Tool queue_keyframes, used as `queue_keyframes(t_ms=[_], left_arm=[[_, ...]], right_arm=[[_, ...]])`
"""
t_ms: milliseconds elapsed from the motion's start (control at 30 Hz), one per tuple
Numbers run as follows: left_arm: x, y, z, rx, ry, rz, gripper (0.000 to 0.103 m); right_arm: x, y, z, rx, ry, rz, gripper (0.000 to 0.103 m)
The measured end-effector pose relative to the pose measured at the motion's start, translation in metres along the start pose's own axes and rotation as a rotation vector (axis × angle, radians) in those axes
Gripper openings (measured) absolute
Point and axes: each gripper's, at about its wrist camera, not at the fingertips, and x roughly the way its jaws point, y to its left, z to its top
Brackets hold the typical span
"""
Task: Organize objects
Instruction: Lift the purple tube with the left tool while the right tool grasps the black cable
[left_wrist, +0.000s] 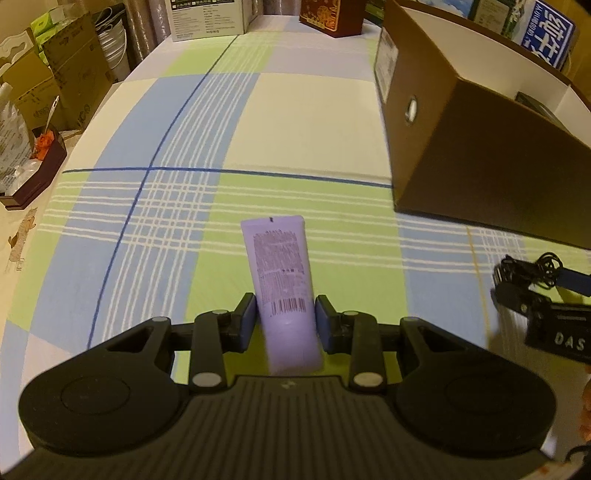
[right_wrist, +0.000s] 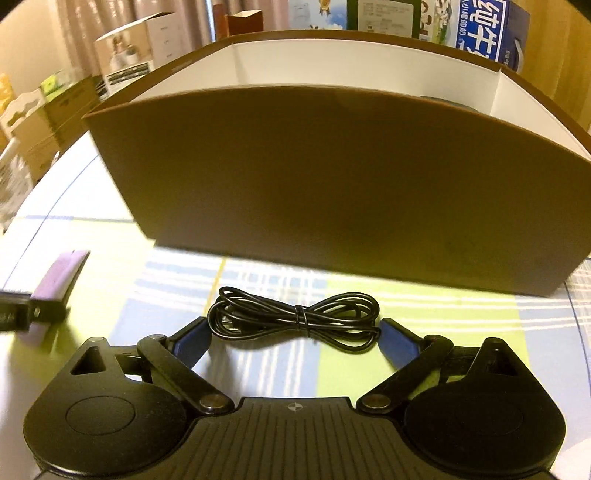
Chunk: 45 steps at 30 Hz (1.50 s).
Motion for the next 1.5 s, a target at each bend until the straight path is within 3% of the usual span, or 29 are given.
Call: queue_keyframes(t_ms=[400, 433, 467, 533, 700, 867, 1000, 1233, 1500], left_arm=[[-0.022, -0.029, -0.034, 0.043, -0.001, -0.038, 0.028], [-0.023, -0.028, -0.034, 0.032, 0.002, -0.039, 0.032], [-0.023, -0.027, -0.033, 0.018, 0.006, -0.034, 0.047], [-0.021, -0.025, -0.028, -0.008, -0.001, -0.013, 0.055], [-0.016, -0.025, -0.007, -0.012, -0.032, 0.016, 0.053], [-0.004, -0.029, 0.006, 0.011, -0.011, 0.044, 0.034], [-0.003, -0.029, 0.006, 0.019, -0.016, 0.036, 0.030], [-0.017, -0.040, -0.017, 0.044, -0.009, -0.020, 0.029], [-0.044, -0.084, -0.065, 0.120, 0.028, -0.131, 0.029]], right_arm=[[-0.043, -0.046, -0.040, -0.050, 0.025, 0.032, 0.093], [-0.046, -0.050, -0.043, -0.047, 0.025, 0.028, 0.093], [-0.049, -0.053, -0.045, -0.042, 0.026, 0.025, 0.093], [-0.050, -0.061, -0.046, -0.030, 0.025, 0.016, 0.093], [-0.055, -0.069, -0.050, -0.003, 0.025, -0.001, 0.094], [-0.056, -0.075, -0.050, 0.005, 0.026, -0.002, 0.094], [-0.055, -0.077, -0.052, 0.002, 0.026, 0.002, 0.094], [-0.060, -0.082, -0.058, -0.013, 0.028, 0.012, 0.094], [-0.074, -0.087, -0.077, -0.075, 0.042, 0.035, 0.093]])
